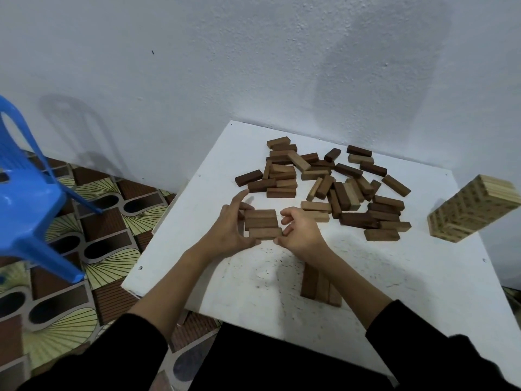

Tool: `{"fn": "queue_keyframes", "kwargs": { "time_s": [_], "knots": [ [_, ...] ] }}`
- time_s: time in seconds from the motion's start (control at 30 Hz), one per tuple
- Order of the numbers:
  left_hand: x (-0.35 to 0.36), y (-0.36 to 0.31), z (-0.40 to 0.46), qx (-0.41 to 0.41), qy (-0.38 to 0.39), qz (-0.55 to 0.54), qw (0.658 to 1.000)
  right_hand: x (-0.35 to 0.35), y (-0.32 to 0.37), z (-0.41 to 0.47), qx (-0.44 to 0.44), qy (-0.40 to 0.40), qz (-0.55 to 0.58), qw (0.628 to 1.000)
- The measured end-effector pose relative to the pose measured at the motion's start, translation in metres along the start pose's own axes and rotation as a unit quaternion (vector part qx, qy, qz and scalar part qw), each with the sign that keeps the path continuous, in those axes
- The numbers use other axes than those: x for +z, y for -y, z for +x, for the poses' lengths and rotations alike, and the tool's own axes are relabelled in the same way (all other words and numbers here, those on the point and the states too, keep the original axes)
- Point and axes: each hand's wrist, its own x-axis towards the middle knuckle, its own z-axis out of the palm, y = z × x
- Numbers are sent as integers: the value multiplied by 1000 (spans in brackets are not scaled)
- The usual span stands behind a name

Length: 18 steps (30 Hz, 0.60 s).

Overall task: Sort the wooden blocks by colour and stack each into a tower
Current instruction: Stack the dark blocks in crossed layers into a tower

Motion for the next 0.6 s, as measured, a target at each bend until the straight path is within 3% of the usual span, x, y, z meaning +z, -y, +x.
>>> {"fn": "queue_keyframes", "kwargs": {
  "time_s": [0.6],
  "knots": [
    [-1,4,1,-19,-4,0,1000,-2,2,-1,-10,23,47,999]
  ]
}}
